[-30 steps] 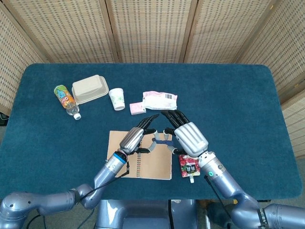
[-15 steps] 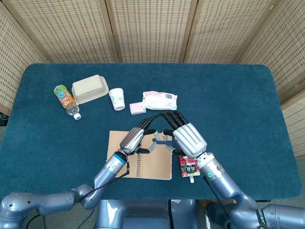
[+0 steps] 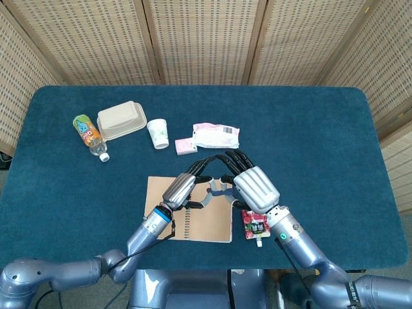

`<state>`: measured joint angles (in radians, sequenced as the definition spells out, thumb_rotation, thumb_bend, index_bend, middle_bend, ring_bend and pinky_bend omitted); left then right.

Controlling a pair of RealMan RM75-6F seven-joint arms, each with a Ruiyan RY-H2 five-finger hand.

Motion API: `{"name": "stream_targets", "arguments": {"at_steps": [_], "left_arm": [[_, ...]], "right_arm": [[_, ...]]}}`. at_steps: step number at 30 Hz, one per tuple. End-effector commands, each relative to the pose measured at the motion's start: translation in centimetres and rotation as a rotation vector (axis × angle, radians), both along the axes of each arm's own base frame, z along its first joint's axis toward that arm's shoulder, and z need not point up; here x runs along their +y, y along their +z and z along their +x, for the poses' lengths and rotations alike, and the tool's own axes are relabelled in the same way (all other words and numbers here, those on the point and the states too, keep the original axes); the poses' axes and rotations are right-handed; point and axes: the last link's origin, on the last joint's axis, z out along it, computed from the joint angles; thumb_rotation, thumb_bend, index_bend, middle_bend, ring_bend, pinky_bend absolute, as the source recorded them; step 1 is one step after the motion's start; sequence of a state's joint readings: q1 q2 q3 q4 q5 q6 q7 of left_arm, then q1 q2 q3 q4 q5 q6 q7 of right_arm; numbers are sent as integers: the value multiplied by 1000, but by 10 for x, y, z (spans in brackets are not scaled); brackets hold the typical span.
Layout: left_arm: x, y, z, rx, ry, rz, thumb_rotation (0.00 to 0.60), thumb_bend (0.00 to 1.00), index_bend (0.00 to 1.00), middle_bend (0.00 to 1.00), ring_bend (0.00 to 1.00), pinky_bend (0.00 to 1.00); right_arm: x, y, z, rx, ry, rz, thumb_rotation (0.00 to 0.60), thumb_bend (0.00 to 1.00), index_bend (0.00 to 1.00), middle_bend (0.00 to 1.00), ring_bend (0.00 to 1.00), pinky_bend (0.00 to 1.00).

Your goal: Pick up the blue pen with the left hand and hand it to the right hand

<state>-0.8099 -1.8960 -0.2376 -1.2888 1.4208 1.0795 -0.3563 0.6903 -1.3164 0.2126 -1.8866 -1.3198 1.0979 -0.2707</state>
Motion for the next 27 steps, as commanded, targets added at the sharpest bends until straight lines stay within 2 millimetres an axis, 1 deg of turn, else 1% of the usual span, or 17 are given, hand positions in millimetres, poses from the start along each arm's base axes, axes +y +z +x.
{"name": "stream_targets", "arguments": {"at_steps": [1,5,9,13,18,27], "left_arm": [[0,1,1,-2,-1,0,600,521,854,0,0,0],[1,2,1,-3,-1,4,600,520,854,0,0,0],[3,5,2,-2,-1,13,600,520,854,0,0,0],[3,9,-2,10,-4,31,600,521,854,0,0,0],[8,13,-6,24,6,53,600,520,854,0,0,0],[22,23,-27,79,39,101,600,521,862,0,0,0]], "right_arm": [[0,0,0,10,13,-10,600,742,697,172,0,0],[0,0,1,18,36,-31,600,774,791,170,0,0],[0,1,0,15,54,-48,600,791,842,179,0,0],[-1,2,-2,59,97,-91,600,798,871,186,0,0],[-1,2,-5,107,131,-136,600,802,895,193,0,0],[-5,5,-18,163,144,-191,600,805,905,198,0,0]]}}
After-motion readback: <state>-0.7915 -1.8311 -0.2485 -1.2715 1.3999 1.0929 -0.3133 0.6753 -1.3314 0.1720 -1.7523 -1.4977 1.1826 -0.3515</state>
